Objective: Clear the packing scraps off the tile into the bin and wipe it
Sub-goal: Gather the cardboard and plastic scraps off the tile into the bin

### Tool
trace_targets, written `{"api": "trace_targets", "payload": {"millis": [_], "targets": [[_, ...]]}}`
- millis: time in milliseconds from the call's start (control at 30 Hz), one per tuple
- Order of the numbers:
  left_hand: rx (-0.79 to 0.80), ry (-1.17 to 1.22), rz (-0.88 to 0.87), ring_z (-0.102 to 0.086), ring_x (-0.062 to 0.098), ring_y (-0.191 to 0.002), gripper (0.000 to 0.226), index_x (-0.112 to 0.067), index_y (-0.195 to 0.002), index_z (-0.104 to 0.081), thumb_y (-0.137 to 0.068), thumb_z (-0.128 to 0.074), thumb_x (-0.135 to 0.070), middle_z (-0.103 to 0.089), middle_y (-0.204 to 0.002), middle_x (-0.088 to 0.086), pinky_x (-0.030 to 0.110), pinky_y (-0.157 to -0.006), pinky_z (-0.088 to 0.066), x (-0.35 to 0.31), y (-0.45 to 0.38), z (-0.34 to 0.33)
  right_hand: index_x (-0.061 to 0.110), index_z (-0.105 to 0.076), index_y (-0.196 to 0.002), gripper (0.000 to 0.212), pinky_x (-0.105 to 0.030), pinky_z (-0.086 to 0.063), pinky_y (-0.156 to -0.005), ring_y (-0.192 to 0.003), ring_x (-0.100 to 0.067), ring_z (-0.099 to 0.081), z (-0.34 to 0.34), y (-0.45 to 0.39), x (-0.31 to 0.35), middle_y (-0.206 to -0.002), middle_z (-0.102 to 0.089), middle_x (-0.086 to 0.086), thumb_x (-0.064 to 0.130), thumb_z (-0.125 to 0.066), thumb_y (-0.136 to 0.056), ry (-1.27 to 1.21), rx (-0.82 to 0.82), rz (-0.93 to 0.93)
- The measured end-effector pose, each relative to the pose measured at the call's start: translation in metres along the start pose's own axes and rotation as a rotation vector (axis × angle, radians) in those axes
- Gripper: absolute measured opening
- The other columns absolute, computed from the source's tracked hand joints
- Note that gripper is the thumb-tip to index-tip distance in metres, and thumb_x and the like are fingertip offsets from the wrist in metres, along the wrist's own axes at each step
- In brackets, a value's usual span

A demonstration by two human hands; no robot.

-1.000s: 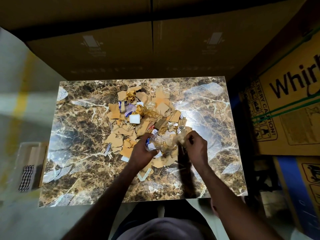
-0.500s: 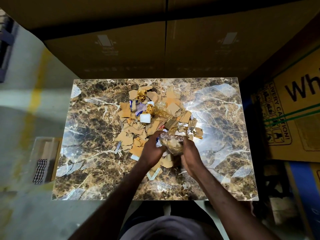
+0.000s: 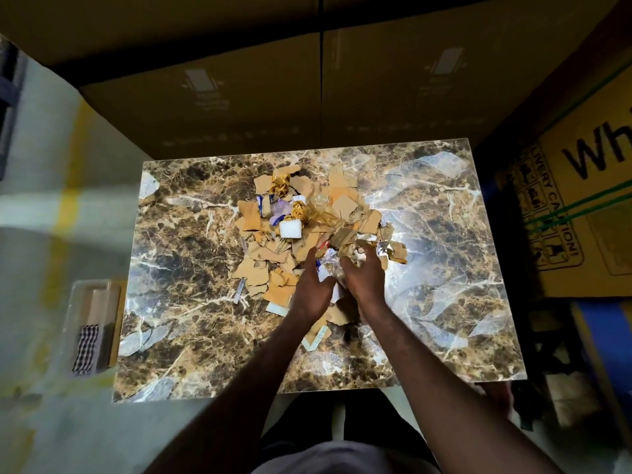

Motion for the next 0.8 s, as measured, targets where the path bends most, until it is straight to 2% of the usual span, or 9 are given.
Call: {"api": "trace_targets", "payload": {"millis": [67,200,233,300,367,467,567,667,800], "targets": [[-0.036,-0.001,0.006,-0.058,0.025,-0.132,0.074,-0.020,-0.171,-0.015,-0.108,-0.053,-0.013,-0.045,-0.161,0.001,0.021,-0.094,-0.043,0.000,-0.005,0.000,0.017,-0.054,-0.149,0.058,-0.041,-0.053,-0.107,-0.129,-0.028,-0.063,-0.004,-0.013,-0.002,-0.146,-0.063,-0.008,0.027,-0.075,-0.096,0.021,-0.024,-0.019],[-0.067,-0.027,-0.006,-0.063,0.016,-0.080,0.057,-0.018,-0.164,-0.030,-0.111,-0.049,-0.015,-0.058,-0.140,0.005,0.013,-0.058,-0.041,0.005,-0.017,-0.001,0.012,-0.056,-0.142,0.053,-0.038,-0.052,-0.100,-0.124,-0.032,-0.062,-0.010,-0.035,-0.004,-0.139,-0.064,-0.011,0.028,-0.075,-0.095,0.118,0.020,-0.036],[-0.066,-0.041,-0.012,-0.065,0.019,-0.082,0.056,-0.018,-0.163,-0.031,-0.110,-0.049,-0.016,-0.059,-0.141,0.007,0.013,-0.060,-0.043,0.007,-0.020,-0.002,0.011,-0.057,-0.140,0.050,-0.037,-0.050,-0.100,-0.125,-0.032,-0.061,-0.012,-0.040,-0.006,-0.138,-0.064,-0.011,0.026,-0.075,-0.095,0.151,0.034,-0.025],[-0.071,-0.072,-0.025,-0.067,0.030,-0.109,0.057,-0.018,-0.163,-0.033,-0.109,-0.051,-0.016,-0.057,-0.150,0.010,0.020,-0.079,-0.044,0.013,-0.026,-0.003,0.008,-0.061,-0.134,0.045,-0.033,-0.046,-0.093,-0.122,-0.033,-0.062,-0.016,-0.049,-0.009,-0.134,-0.067,-0.013,0.023,-0.075,-0.095,0.213,0.048,-0.020],[-0.074,-0.092,-0.019,-0.059,0.030,-0.131,0.056,-0.018,-0.161,-0.037,-0.107,-0.053,-0.016,-0.054,-0.155,0.010,0.023,-0.092,-0.038,0.017,-0.029,-0.005,0.005,-0.064,-0.129,0.042,-0.032,-0.043,-0.088,-0.118,-0.034,-0.063,-0.019,-0.054,-0.011,-0.128,-0.069,-0.015,0.022,-0.075,-0.093,0.271,0.047,-0.027],[-0.068,-0.092,-0.025,-0.060,0.031,-0.127,0.047,-0.017,-0.152,-0.046,-0.106,-0.055,-0.015,-0.061,-0.145,0.010,0.026,-0.091,-0.038,0.019,-0.029,-0.007,0.004,-0.071,-0.122,0.034,-0.037,-0.048,-0.092,-0.116,-0.037,-0.066,-0.021,-0.055,-0.009,-0.123,-0.073,-0.016,0.017,-0.072,-0.091,0.295,0.033,-0.006],[-0.059,-0.082,-0.058,-0.061,0.031,-0.123,0.043,-0.019,-0.149,-0.048,-0.107,-0.053,-0.019,-0.064,-0.141,0.010,0.029,-0.090,-0.039,0.019,-0.028,-0.006,0.005,-0.068,-0.131,0.037,-0.037,-0.048,-0.099,-0.123,-0.035,-0.063,-0.015,-0.042,0.002,-0.133,-0.070,-0.015,0.017,-0.068,-0.096,0.261,0.031,0.019],[-0.073,-0.024,-0.140,-0.066,0.030,-0.110,0.037,-0.025,-0.148,-0.048,-0.111,-0.050,-0.024,-0.065,-0.136,0.001,0.031,-0.084,-0.044,0.008,-0.018,-0.003,0.011,-0.071,-0.116,0.024,-0.033,-0.048,-0.085,-0.110,-0.030,-0.067,-0.001,-0.020,0.009,-0.117,-0.073,-0.009,0.023,-0.067,-0.095,0.149,-0.005,0.080],[-0.072,0.052,-0.258,-0.054,0.004,-0.132,0.038,-0.032,-0.150,-0.048,-0.113,-0.051,-0.042,-0.055,-0.142,-0.023,0.029,-0.110,-0.045,-0.014,0.007,-0.005,0.024,-0.067,-0.091,0.004,-0.033,-0.051,-0.073,-0.085,-0.017,-0.070,0.030,0.018,0.015,-0.091,-0.072,0.009,0.027,-0.070,-0.091,0.004,-0.066,0.124]]}}
Point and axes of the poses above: each hand's wrist, its own y-axis away from the middle knuckle, its own z-axis out of the back of the hand, x = y × z, the point moved 1 cm from there along -y, towards the middle knuckle
